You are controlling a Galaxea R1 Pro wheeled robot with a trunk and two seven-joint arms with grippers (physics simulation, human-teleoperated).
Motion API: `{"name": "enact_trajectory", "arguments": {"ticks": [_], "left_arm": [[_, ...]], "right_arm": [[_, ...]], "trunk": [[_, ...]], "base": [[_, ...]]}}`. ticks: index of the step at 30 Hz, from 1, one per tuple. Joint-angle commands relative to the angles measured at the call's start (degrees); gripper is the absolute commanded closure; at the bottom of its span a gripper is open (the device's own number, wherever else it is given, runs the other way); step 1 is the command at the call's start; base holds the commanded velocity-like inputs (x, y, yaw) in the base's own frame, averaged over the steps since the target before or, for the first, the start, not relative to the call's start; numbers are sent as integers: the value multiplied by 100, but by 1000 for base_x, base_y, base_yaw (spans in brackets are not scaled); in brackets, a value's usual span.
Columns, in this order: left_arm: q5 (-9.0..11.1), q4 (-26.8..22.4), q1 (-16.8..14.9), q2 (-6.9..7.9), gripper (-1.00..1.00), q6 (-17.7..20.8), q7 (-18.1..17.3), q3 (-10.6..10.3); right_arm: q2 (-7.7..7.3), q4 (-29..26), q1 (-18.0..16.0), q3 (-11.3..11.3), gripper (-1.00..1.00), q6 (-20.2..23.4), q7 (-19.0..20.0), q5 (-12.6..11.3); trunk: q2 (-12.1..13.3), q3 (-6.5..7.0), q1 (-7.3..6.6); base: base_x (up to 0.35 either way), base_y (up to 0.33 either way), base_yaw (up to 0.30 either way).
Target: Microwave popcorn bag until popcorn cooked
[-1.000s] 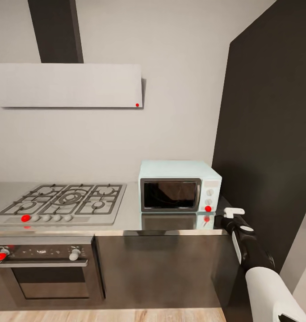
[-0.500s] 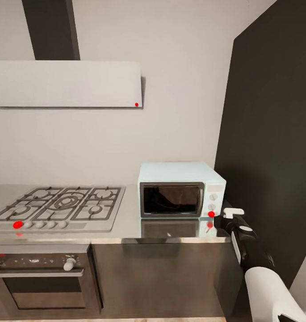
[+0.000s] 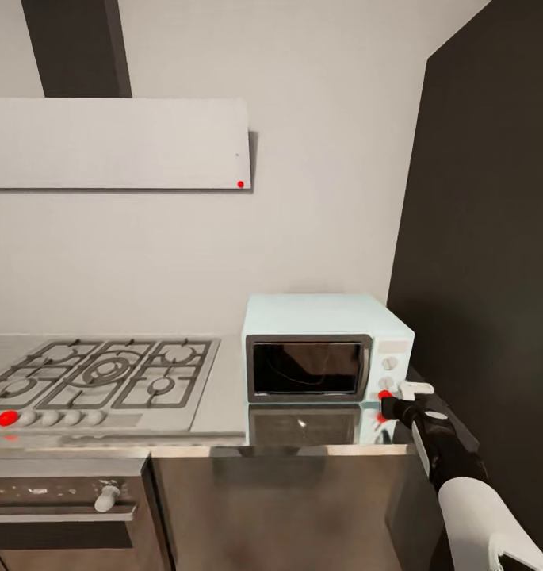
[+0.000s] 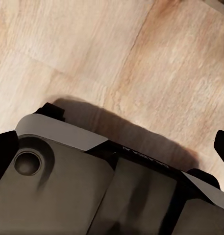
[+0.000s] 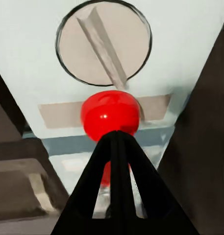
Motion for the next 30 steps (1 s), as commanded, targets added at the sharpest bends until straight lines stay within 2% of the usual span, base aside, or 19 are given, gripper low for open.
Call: {"name": "enact_trajectory", "arguments": {"ticks": [1,5,8,20,30], "left_arm": [[38,0,-4,-2,-100,-14,21,-48],[38,0,-4,-2,-100,-14,25,-48],[38,0,-4,-2,-100,-14,24,-48],[38,0,-4,-2,-100,-14,24,-48],[38,0,-4,-2,-100,-14,18,-48]], "right_arm": [[-14,23,-5,-27,100,19,47,61],[-147,120,-5,-35,100,16,31,65],[-188,128,-5,-32,100,16,29,65],[-130,264,-5,-4,100,16,51,99],[-153,332,-5,-9,100,-63,38,127]], "trunk": [[-5,-8,2],[-5,-8,2],[-5,-8,2],[-5,-8,2],[-5,-8,2]], "base": [[121,0,0],[95,0,0],[29,0,0],[5,0,0],[110,0,0]]}}
